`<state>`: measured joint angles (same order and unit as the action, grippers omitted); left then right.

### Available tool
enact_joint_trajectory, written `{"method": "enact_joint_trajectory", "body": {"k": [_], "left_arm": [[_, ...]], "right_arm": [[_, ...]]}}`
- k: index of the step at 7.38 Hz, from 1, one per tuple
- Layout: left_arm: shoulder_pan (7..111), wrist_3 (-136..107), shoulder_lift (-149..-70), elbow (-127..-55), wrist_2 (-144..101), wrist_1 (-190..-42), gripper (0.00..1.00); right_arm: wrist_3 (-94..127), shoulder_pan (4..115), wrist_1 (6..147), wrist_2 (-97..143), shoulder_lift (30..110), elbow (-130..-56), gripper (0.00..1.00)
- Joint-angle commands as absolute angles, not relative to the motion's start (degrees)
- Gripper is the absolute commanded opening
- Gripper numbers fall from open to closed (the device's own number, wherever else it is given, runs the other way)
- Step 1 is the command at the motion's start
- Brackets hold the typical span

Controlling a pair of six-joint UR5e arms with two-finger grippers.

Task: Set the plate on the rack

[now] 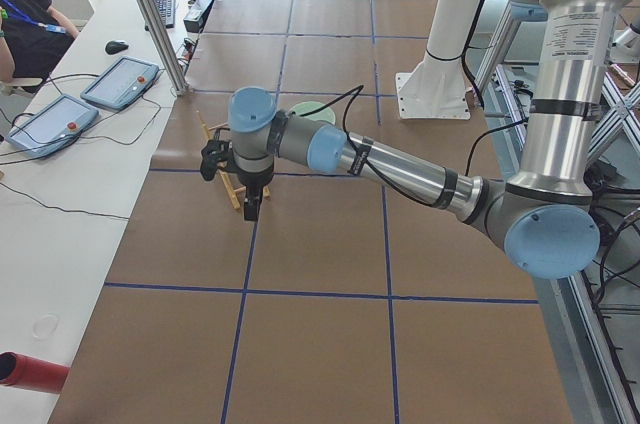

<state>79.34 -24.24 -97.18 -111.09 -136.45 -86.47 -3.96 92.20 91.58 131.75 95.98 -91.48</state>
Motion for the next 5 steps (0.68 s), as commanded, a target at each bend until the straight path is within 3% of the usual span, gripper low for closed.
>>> {"method": "enact_joint_trajectory", "body": {"k": [1, 3, 5], "left_arm": [[70.5, -36.7, -104.5, -115.2, -134.0, -84.0, 1.0], [58.4, -53.8, -113.5, -114.5, -126.3, -82.3, 1.0], [52.8, -56.1, -124.3, -108.4, -125.8, -76.9, 1.0]], "right_arm": [[-4.0, 92.2, 91.6, 131.7, 96.0, -91.5, 1.0], [-4.0, 92.2, 91.6, 131.7, 96.0, -91.5, 1.0], [-4.0, 92.2, 91.6, 131.7, 96.0, -91.5, 1.0]]}}
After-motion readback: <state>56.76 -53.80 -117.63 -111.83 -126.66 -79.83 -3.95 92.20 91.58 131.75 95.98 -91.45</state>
